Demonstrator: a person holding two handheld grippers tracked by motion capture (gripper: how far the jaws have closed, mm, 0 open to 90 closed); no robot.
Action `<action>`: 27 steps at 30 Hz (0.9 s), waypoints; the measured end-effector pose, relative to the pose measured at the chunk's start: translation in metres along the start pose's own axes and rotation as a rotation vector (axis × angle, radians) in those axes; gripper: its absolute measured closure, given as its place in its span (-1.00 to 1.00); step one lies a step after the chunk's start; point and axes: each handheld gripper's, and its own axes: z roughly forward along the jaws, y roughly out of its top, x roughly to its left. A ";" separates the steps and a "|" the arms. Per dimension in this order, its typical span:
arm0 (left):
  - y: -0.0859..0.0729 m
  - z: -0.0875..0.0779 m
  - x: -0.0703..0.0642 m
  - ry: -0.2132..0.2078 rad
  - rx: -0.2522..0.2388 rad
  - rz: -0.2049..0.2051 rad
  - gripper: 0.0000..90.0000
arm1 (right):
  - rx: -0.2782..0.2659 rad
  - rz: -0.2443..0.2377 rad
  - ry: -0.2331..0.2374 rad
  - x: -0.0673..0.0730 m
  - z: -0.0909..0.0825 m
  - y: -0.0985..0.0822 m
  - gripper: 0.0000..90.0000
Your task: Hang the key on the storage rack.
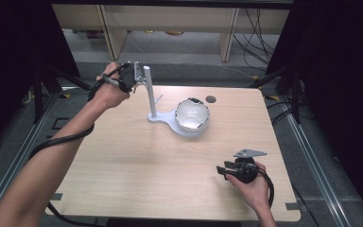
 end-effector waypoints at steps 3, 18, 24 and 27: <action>0.002 0.000 0.000 0.001 0.008 0.014 0.81 | 0.000 -0.020 -0.002 -0.002 0.000 0.000 0.25; 0.006 0.001 0.003 -0.004 0.037 0.048 0.80 | 0.001 -0.023 -0.005 -0.003 -0.001 0.000 0.25; 0.007 0.002 0.004 -0.004 0.040 0.059 0.80 | 0.002 -0.016 0.006 -0.003 0.001 0.000 0.25; 0.008 0.002 0.005 -0.004 0.042 0.059 0.79 | 0.003 -0.016 0.007 -0.003 0.001 0.000 0.24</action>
